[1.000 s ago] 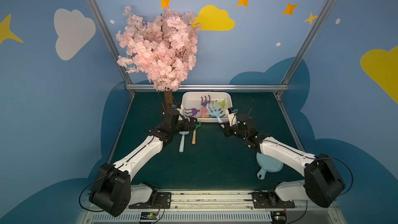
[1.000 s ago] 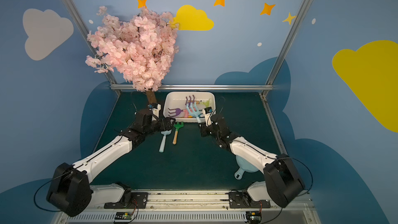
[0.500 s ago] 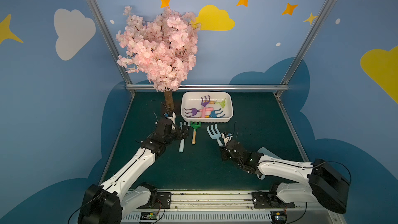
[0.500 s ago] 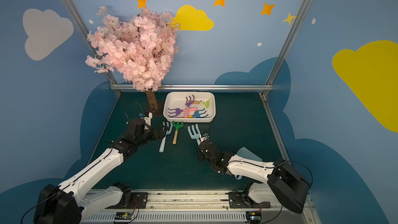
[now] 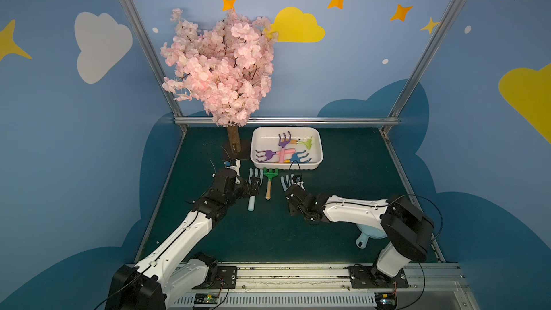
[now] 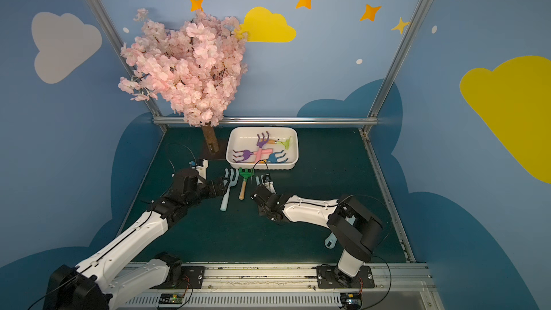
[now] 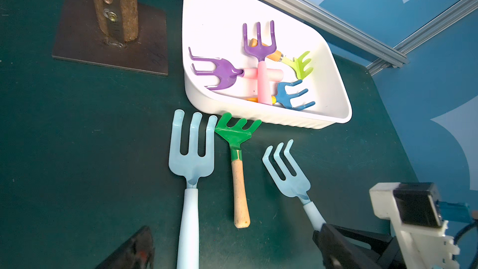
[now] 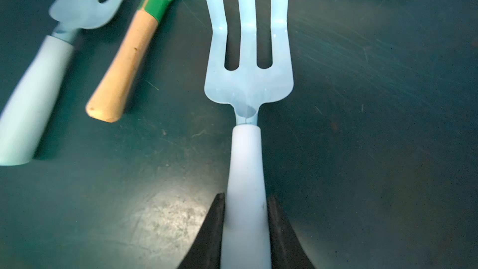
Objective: Take the hand rake out of the storage box
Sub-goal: Place the rake at the center of the board.
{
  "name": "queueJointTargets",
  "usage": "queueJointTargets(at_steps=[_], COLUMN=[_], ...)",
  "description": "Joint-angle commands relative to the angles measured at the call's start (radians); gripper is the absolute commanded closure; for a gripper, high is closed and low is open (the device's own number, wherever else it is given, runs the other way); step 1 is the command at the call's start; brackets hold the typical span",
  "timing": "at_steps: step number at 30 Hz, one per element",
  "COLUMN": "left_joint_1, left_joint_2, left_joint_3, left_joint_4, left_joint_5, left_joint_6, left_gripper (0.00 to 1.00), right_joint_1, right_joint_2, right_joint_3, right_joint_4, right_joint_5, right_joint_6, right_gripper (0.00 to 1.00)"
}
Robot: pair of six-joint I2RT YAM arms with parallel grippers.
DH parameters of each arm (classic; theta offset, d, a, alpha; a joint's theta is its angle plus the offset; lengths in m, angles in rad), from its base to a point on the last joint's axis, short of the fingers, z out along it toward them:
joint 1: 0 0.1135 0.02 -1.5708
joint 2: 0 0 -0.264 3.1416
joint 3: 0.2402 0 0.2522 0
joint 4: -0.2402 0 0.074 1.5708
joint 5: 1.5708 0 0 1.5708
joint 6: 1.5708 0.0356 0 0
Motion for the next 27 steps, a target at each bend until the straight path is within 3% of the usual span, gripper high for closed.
queueJointTargets(at_steps=[1,6,12,15,19,21,24,27], left_joint_1=[0.004,0.004,0.007,0.007,0.01,0.014,0.02,0.025], left_joint_2=[-0.025,-0.031,-0.031,-0.036,-0.05,-0.06,-0.069,-0.076], left_joint_3=[-0.005,-0.004,-0.005,-0.005,-0.01,-0.016,-0.026,-0.034], left_joint_4=[-0.021,-0.034,-0.038,-0.044,-0.065,-0.064,-0.058,-0.053], left_joint_5=[-0.009,-0.013,-0.018,-0.012,-0.037,-0.044,-0.037,-0.035], left_joint_6=[0.003,0.006,0.006,0.007,0.018,0.02,0.019,0.02], left_gripper=[0.0,0.0,0.0,0.0,0.0,0.0,0.0,0.0], right_joint_1=[0.002,0.0,-0.004,-0.004,-0.016,-0.021,-0.021,-0.026], right_joint_2=[0.013,0.056,0.128,0.157,0.158,0.152,0.143,0.153], right_joint_3=[0.007,0.028,0.066,0.108,0.113,0.111,0.098,0.092], right_joint_4=[-0.049,-0.047,-0.006,-0.034,-0.034,-0.042,-0.029,0.001], right_joint_5=[0.041,0.038,0.015,-0.001,-0.014,-0.024,-0.042,-0.052], right_joint_6=[0.059,0.073,0.097,0.112,0.119,0.122,0.127,0.132], right_gripper=[0.88,0.96,0.95,0.85,0.62,0.57,0.59,0.71])
